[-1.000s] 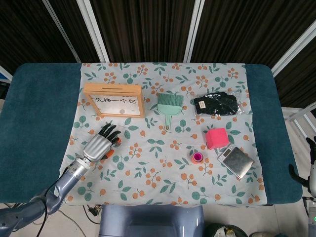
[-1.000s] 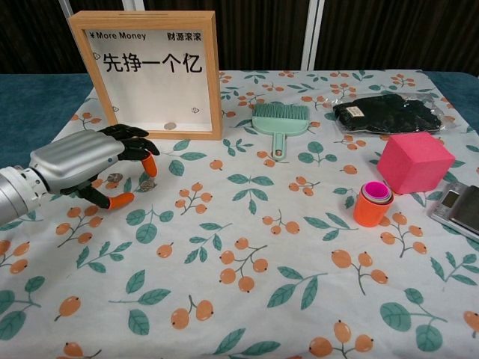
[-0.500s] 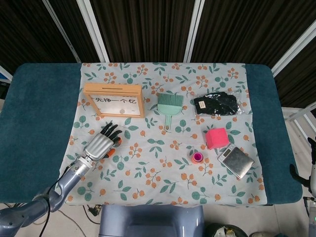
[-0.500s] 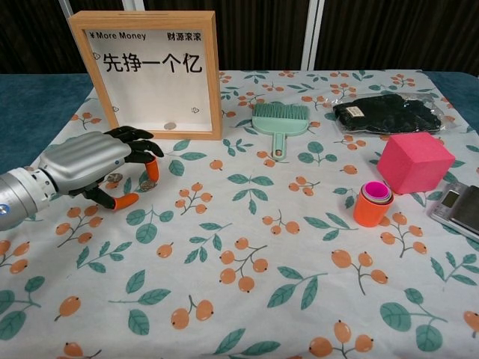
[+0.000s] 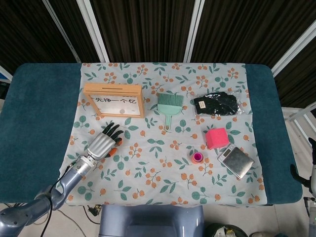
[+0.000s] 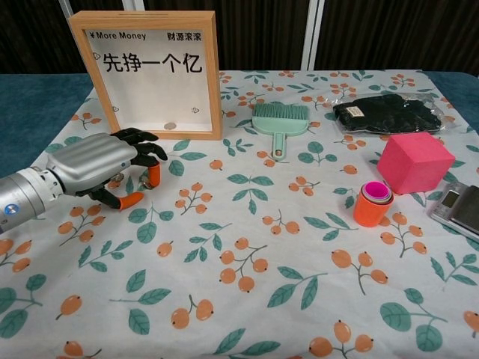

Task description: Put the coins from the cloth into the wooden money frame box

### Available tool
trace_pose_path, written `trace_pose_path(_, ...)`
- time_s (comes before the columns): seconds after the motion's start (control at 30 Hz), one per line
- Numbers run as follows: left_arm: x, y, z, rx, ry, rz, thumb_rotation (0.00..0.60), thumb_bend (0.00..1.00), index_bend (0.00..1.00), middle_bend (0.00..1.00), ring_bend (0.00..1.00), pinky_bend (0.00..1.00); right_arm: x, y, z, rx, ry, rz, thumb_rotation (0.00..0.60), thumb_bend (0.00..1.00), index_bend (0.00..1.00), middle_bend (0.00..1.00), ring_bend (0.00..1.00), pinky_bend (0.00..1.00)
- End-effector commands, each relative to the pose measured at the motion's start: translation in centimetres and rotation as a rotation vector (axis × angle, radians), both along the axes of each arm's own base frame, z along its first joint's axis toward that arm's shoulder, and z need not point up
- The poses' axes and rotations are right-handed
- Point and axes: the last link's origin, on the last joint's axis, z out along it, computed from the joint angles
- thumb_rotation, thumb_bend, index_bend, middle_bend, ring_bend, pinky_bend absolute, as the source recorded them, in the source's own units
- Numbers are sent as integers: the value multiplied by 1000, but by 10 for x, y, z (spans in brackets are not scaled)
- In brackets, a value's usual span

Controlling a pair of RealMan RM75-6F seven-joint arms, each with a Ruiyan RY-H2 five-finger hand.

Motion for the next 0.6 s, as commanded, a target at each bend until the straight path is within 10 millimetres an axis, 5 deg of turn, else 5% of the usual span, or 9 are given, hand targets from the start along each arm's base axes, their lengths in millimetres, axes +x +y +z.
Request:
trace_pose_path(0.03,-1,0,0,2,-2,2,600,349,508,200,3,30,0,0,0,-1,0,0,600,394,117,26,0,0)
trace_pose_path(0.6,-6,3,9,32,-8,15,600,349,535,207,3,30,0,0,-1,0,1,0,600,395,119,26,0,0)
